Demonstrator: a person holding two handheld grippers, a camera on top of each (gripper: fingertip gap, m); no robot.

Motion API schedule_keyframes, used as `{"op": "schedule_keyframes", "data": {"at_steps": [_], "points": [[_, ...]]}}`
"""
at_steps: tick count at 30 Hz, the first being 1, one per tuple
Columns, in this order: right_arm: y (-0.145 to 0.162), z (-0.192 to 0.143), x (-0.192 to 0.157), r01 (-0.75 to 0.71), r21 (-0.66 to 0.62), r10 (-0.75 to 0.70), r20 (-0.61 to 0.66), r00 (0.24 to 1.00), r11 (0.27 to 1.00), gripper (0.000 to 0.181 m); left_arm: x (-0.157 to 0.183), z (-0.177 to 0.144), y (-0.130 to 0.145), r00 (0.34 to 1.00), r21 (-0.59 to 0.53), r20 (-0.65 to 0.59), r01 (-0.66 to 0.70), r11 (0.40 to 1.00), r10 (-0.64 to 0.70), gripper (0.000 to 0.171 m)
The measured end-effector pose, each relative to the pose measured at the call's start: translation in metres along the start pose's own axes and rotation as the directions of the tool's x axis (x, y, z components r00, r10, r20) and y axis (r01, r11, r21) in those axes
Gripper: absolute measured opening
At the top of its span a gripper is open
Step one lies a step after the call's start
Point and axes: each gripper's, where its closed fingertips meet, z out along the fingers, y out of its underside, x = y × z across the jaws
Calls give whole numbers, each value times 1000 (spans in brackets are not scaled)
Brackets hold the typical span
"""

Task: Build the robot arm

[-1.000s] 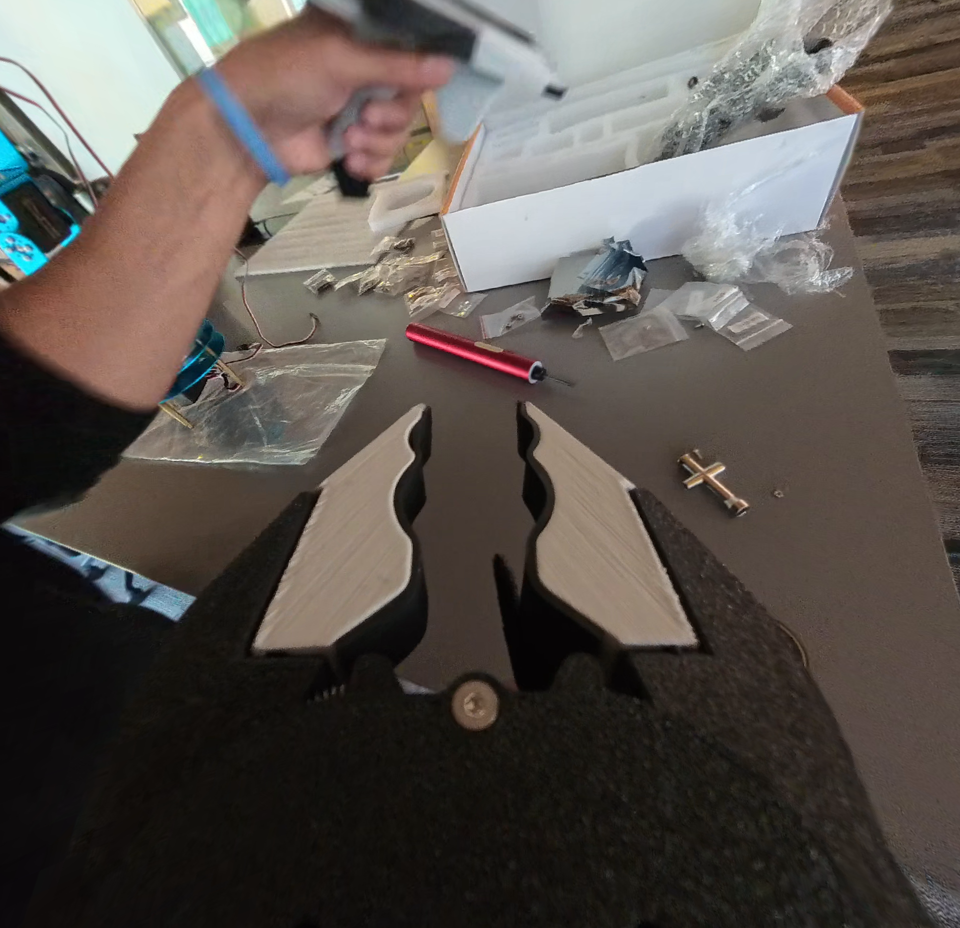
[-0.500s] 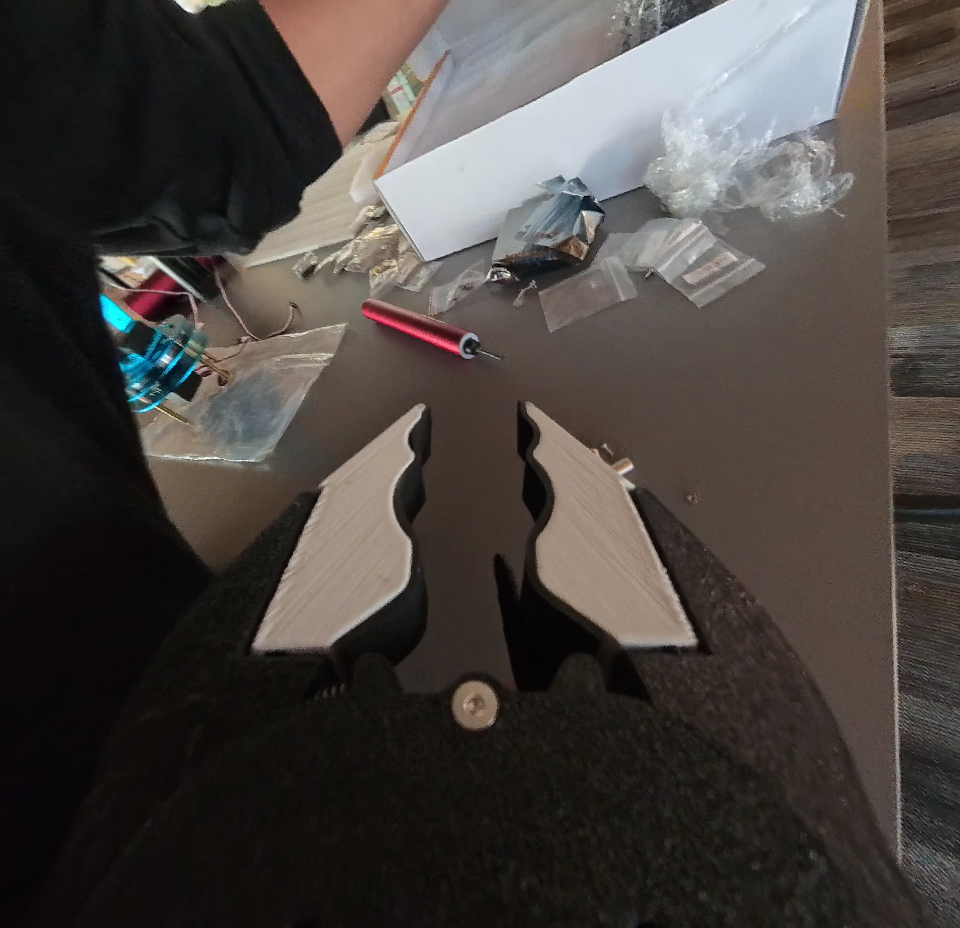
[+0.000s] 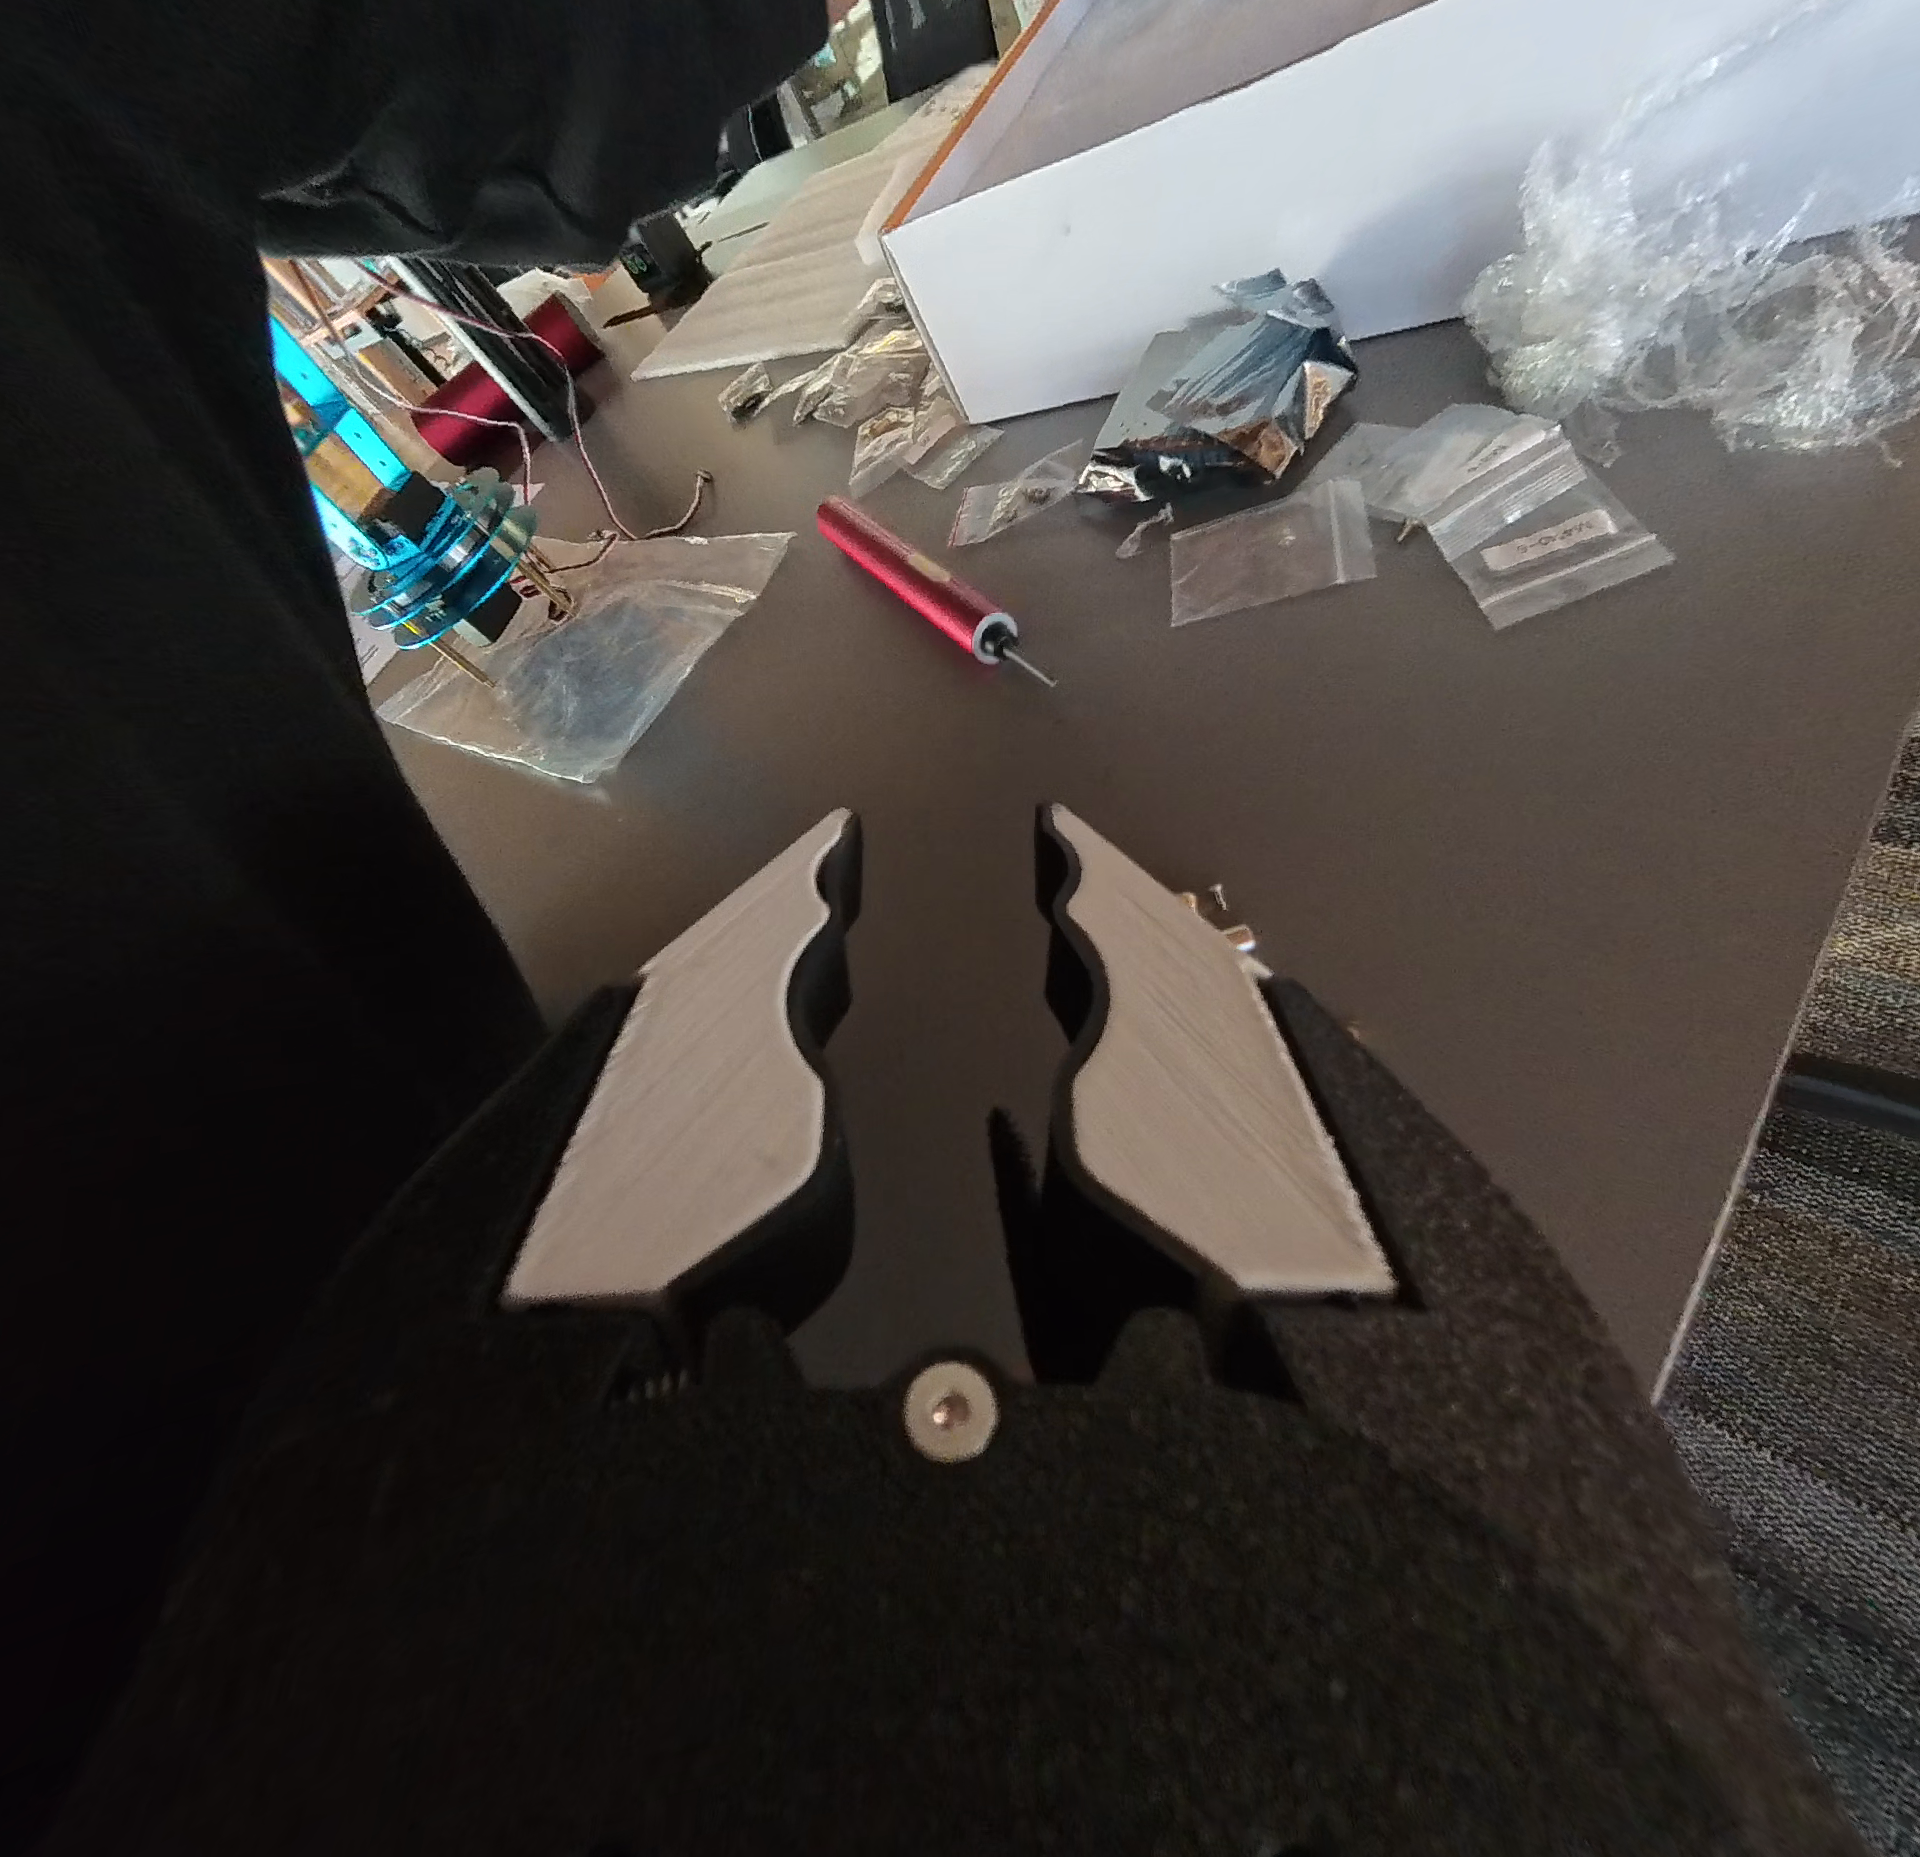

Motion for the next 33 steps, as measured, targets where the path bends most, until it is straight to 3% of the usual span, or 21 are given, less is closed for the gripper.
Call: {"op": "schedule_keyframes", "data": {"at_steps": [5,12,16,19,22,24,26,28,31,33], "points": [[-13,-6,-5,36,20,-36,26,999,999,32,-2,-22,-8,985,7,152,-89,996,87,21],[-34,-17,-1,125,48,-126,10,992,991,32,13,-77,-15,884,3,427,-215,977,193,22],[-56,-12,17,162,56,-161,-11,987,985,31,27,-75,-11,915,9,362,-195,981,179,22],[-96,-3,56,244,46,-241,-72,968,969,34,31,-63,-9,943,14,293,-169,985,158,21],[-183,7,99,336,113,-324,-111,940,935,44,31,-57,-10,945,1,269,-195,981,188,22],[-261,13,104,477,166,-464,-112,879,863,61,33,-54,-9,943,-8,254,-221,975,215,22],[-335,19,87,623,196,-613,-116,782,758,64,35,-48,-3,953,-23,235,-189,982,189,22],[-382,33,59,760,138,-754,-104,648,635,68,39,-48,2,952,-33,256,-164,986,167,28],[-392,74,40,905,-70,-908,-37,418,419,73,49,-69,15,953,-5,291,-87,996,84,41],[-389,98,46,928,-178,-944,-4,331,326,77,58,-97,27,955,104,286,50,993,-78,46]]}}
